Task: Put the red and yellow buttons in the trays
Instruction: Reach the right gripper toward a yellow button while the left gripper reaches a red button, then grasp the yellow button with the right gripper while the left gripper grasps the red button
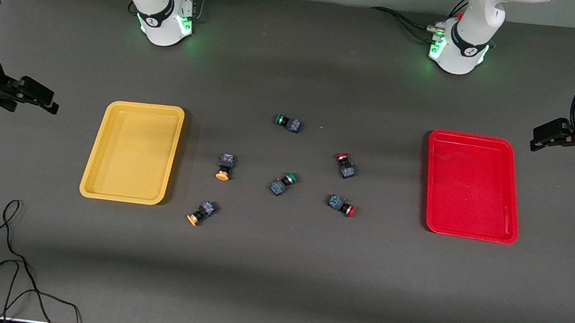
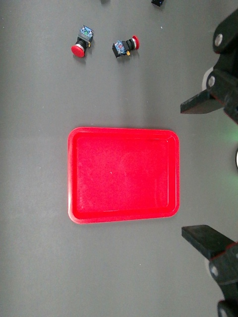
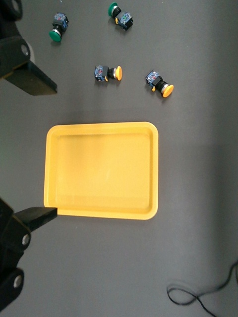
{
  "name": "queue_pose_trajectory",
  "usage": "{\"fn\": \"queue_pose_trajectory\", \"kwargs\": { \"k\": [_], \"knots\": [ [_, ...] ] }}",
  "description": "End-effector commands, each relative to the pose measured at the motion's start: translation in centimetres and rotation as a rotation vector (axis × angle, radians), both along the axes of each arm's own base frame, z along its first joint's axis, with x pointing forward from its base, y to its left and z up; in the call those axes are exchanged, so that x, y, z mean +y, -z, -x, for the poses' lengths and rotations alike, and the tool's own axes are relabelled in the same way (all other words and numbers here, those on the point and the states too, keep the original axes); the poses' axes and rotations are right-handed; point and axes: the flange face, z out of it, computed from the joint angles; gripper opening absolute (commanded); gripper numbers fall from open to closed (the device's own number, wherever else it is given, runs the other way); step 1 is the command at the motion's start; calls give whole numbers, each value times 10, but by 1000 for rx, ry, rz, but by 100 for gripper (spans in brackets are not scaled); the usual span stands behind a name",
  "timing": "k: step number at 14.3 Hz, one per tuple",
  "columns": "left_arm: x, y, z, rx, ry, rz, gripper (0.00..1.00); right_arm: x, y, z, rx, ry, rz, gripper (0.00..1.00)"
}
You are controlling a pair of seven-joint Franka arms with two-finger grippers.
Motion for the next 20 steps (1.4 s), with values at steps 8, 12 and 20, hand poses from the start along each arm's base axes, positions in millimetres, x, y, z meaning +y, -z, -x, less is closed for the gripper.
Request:
{"fn": "queue_pose_trajectory", "kwargs": {
  "k": [8, 12, 20],
  "knots": [
    [-170, 42, 25, 2, -136, -23, 100, 194, 145, -23, 7, 129, 59, 100],
    [-274, 69, 51, -31, -239, 0, 100, 247, 235, 7, -47, 152, 72, 100],
    [-334, 204, 94, -17, -285, 6, 100, 298, 365, 46, -76, 178, 100, 100]
  ]
}}
